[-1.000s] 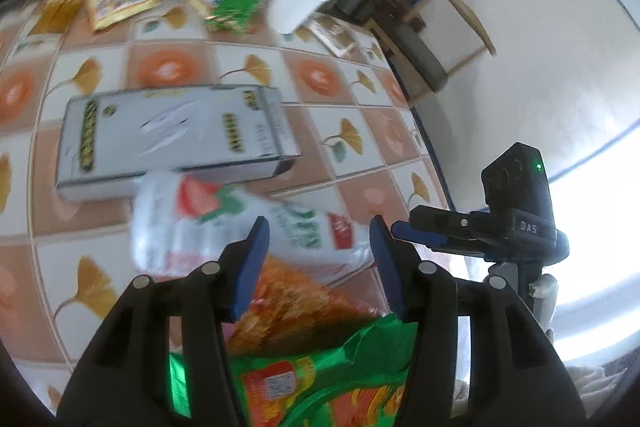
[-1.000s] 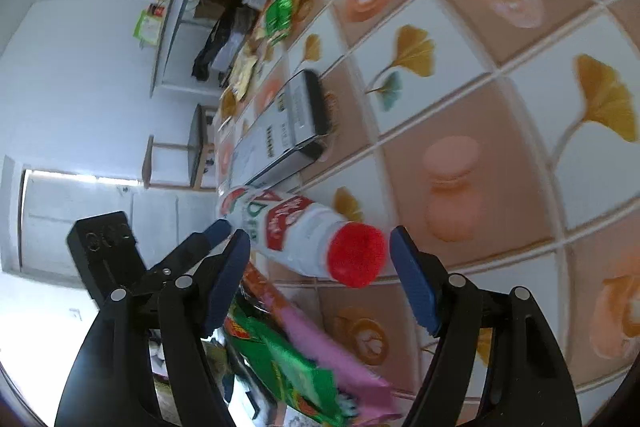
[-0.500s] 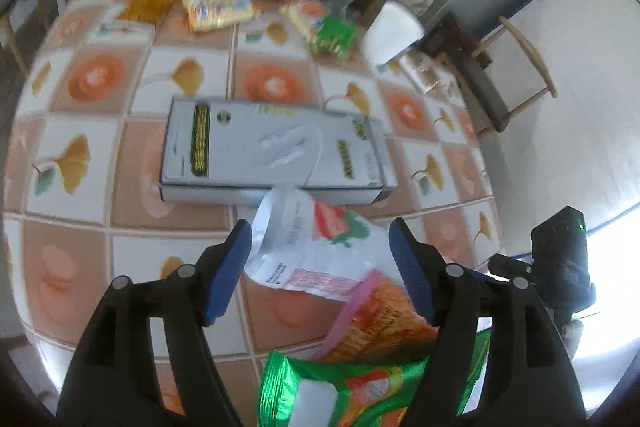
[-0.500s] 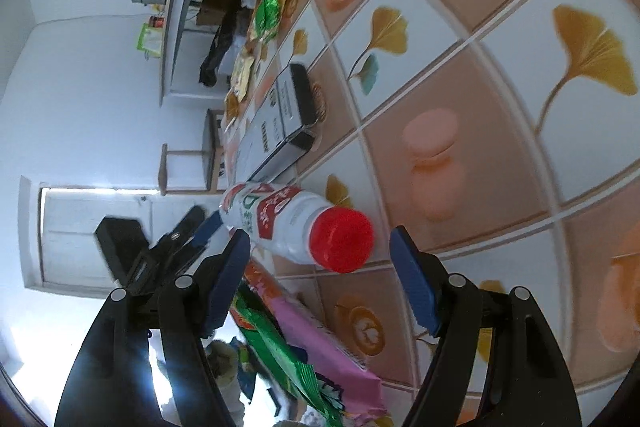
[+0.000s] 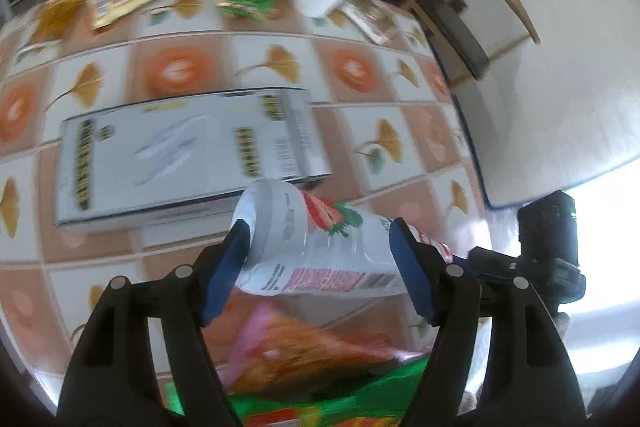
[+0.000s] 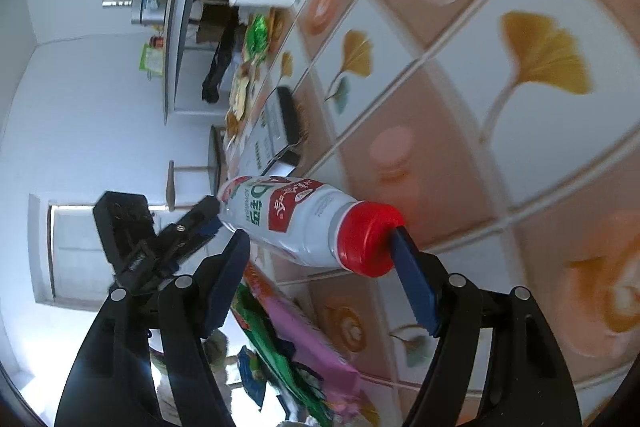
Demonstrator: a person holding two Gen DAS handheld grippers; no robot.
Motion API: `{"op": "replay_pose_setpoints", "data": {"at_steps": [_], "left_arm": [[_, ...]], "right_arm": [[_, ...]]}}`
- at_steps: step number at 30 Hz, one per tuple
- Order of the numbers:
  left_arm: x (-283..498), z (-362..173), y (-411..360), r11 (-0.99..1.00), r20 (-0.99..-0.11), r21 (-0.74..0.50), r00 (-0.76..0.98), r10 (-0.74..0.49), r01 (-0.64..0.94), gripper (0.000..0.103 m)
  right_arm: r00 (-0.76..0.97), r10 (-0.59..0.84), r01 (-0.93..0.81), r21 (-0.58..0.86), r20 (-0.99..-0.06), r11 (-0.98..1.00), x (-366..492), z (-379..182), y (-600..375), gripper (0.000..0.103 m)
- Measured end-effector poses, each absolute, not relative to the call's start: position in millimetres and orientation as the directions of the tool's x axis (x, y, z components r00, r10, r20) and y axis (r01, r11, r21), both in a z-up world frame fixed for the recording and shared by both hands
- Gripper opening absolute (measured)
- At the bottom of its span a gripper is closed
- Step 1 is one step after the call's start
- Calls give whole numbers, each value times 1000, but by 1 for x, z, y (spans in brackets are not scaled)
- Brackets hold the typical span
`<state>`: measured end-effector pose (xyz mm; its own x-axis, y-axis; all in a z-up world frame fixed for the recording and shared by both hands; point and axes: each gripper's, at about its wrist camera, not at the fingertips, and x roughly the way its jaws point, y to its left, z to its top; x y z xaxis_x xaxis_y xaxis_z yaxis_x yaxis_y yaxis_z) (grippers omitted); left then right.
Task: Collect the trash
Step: 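Grasp the white bottle by its red cap with the right tool, then lift the white bottle off the table with the right tool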
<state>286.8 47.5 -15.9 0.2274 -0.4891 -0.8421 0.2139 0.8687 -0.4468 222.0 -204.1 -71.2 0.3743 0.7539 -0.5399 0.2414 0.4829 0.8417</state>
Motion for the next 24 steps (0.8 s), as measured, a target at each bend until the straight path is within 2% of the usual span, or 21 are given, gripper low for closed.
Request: {"op": "replay_pose_setpoints", "data": {"at_steps": [8,13,16,20,24], "left_arm": [[295,-15,-41,819,-854,-427,127,-504,383,67],[296,-15,-60,767,-811,-507,84,-579,393,69],[296,-1,-45,764,-792,-506,136,-595,400,69],[301,23,-7,791,-777,-465,246,-580,398,70],[306,41,38,878,-796,-287,414,-441,383,72]], "right_arm": [[480,679,303,831,-556,466,173,-68,-259,71],[517,600,298,785,-611,543,152,-47,-281,71],[553,515,276,727,-655,629,149,-23,-290,71],[557,422,152,588,-715,795,171,15,-274,71],[473,370,-33,404,-799,914,203,24,-225,77]]}}
